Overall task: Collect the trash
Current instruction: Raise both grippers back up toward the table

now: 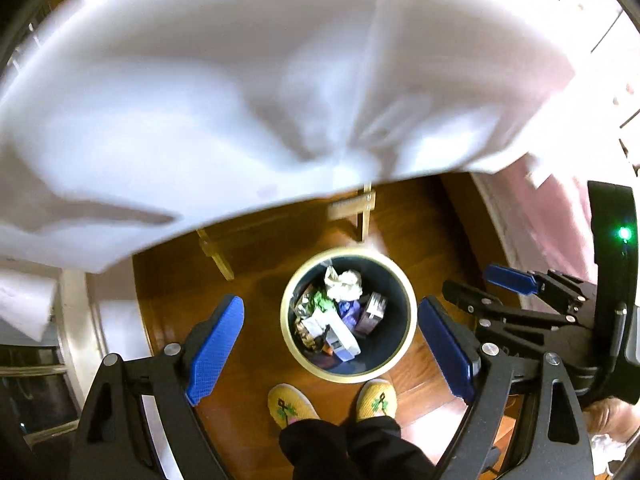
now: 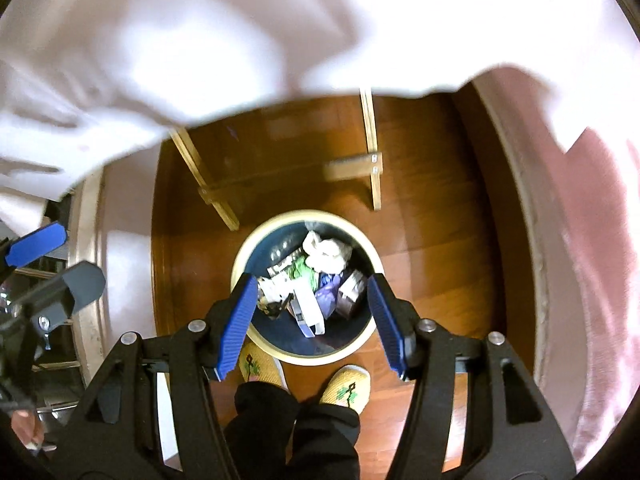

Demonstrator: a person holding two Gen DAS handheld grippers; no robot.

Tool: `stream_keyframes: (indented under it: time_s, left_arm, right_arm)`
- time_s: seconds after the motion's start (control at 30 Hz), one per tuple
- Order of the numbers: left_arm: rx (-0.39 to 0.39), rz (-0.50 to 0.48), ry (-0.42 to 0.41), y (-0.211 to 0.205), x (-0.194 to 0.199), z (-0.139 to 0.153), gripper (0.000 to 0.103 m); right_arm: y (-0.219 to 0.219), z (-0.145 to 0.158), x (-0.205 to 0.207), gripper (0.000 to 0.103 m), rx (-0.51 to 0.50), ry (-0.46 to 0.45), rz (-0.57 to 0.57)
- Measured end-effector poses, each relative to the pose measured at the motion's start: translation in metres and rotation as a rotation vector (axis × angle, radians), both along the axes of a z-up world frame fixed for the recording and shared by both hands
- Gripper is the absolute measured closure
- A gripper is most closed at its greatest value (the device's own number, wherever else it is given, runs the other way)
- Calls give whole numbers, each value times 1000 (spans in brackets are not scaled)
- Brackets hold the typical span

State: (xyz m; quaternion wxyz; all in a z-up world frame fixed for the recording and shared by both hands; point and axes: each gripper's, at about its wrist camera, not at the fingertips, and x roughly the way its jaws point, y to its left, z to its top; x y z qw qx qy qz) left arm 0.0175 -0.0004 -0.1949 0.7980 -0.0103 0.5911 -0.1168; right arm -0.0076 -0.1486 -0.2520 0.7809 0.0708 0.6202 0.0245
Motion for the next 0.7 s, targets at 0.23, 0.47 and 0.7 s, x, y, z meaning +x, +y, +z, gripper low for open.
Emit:
stream_keyframes:
  time_s: [0.23,0.47,0.7]
  left_arm:
    - [4,44,-74,3,-6,87,13]
    - [-5,100,-129,6,-24,167,13]
    - [2,166,-154,8,-48,215,13]
  right_arm:
    - [1,93,-5,49,11,-86,28]
    - [-1,189,-11,49,40,-163,32]
    - [9,255,-17,48,43,-210,85]
